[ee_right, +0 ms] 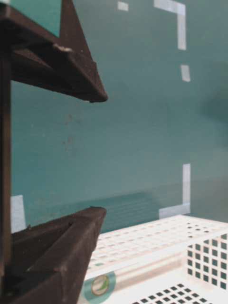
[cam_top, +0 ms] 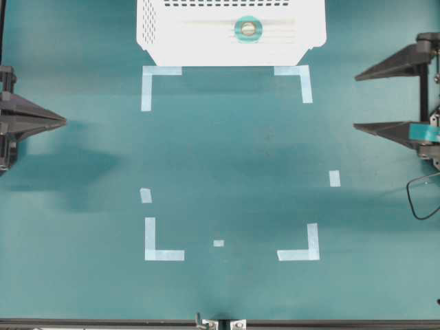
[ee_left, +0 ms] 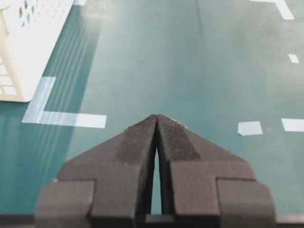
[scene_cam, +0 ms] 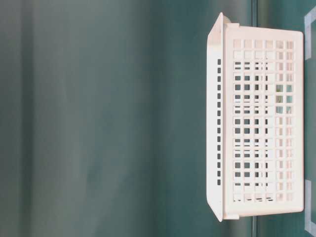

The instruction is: Put the tape into the white basket.

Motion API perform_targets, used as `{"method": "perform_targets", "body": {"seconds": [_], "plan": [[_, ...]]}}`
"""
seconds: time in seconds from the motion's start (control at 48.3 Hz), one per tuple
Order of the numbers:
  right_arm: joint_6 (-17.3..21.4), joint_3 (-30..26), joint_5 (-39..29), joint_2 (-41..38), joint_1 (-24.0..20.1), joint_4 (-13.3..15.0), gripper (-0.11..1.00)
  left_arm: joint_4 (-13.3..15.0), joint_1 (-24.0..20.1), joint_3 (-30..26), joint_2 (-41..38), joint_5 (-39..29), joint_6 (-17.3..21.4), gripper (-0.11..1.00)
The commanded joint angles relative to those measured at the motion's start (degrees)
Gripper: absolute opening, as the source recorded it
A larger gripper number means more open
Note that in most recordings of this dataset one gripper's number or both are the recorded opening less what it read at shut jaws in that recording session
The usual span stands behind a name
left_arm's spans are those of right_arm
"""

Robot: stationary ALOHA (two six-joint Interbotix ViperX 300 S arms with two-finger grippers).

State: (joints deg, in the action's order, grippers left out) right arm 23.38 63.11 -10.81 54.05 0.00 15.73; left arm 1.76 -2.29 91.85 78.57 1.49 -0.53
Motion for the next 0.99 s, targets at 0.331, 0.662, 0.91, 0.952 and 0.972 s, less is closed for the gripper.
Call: {"method": "perform_targets", "body": {"seconds": [0.331, 0.662, 0.91, 0.952, 0.972], "plan": [[0.1, 9.5, 2.6, 10.3, -0.2, 0.9, 0.94, -0.1, -0.2, -1.4, -0.4, 0.2, 0.1, -0.11], [0.0, 13.6, 2.0, 12.5, -0.2, 1.8, 0.94, -0.1, -0.2, -1.4, -0.4, 0.2, 0.1, -0.11], [0.6, 17.1, 2.3, 12.8, -0.2, 1.8, 0.94, -0.1, -0.2, -1.4, -0.4, 0.2, 0.1, -0.11], [0.6, 17.4, 2.5, 13.0, -0.2, 1.8, 0.94, -0.1, -0.2, -1.4, -0.4, 0.2, 0.1, -0.11], [0.6, 17.5, 2.6, 13.0, -0.2, 1.8, 0.94, -0.2, -0.2, -1.4, -0.4, 0.2, 0.1, -0.11]]}}
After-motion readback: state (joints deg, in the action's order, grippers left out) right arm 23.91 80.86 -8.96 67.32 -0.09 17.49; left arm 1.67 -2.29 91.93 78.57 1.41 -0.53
